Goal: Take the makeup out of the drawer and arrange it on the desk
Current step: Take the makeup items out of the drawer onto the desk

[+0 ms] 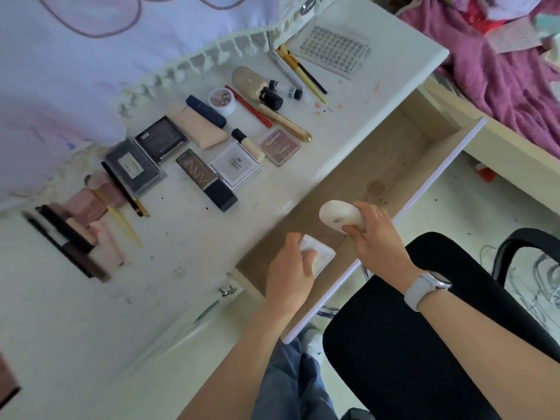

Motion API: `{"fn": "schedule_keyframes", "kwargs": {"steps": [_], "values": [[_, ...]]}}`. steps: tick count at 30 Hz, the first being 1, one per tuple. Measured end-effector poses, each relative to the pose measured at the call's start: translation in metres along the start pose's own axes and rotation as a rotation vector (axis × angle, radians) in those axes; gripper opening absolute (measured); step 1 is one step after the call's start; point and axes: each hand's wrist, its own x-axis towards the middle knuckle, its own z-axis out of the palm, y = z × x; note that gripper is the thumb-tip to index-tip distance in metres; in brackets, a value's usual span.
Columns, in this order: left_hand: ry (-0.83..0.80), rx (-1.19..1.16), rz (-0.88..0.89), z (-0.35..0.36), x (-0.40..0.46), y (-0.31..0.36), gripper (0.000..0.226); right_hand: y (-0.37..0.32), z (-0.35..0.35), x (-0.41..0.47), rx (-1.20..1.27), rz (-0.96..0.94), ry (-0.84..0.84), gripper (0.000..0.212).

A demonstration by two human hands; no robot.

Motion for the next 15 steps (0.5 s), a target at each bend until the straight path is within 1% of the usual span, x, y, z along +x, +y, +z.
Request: {"fn": "schedule_keyframes", "kwargs": {"steps": [2,4,6,8,9,12,15], "values": [[0.155,-0.111,-0.025,-0.024,-0.020,0.003,0.021,-0.025,0.006,-0.007,0.180,0.002,0.002,0.036],[0.293,-0.203,-0.099,-0.048,-0.036,-0.001,0.016,-0.052,0.016,-0.010,0.321,0.004,-0.033,0.039],[0.435,-0.324,-0.267,-0.074,-0.045,-0.011,0.015,-0.079,0.029,-0.011,0.415,0.022,-0.112,0.044],[0.569,-0.492,-0.457,-0.101,-0.048,-0.028,0.018,-0.106,0.047,-0.012,0.438,0.025,-0.198,0.045],[0.611,-0.565,-0.531,-0.113,-0.047,-0.039,0.020,-0.118,0.057,-0.012,0.445,0.023,-0.240,0.044],[0.638,-0.757,-0.705,-0.141,-0.042,-0.069,0.029,-0.146,0.089,-0.005,0.449,0.044,-0.337,0.039],[0.565,-0.960,-0.789,-0.155,-0.036,-0.086,0.027,-0.167,0.110,0.005,0.440,0.106,-0.349,0.036]]}}
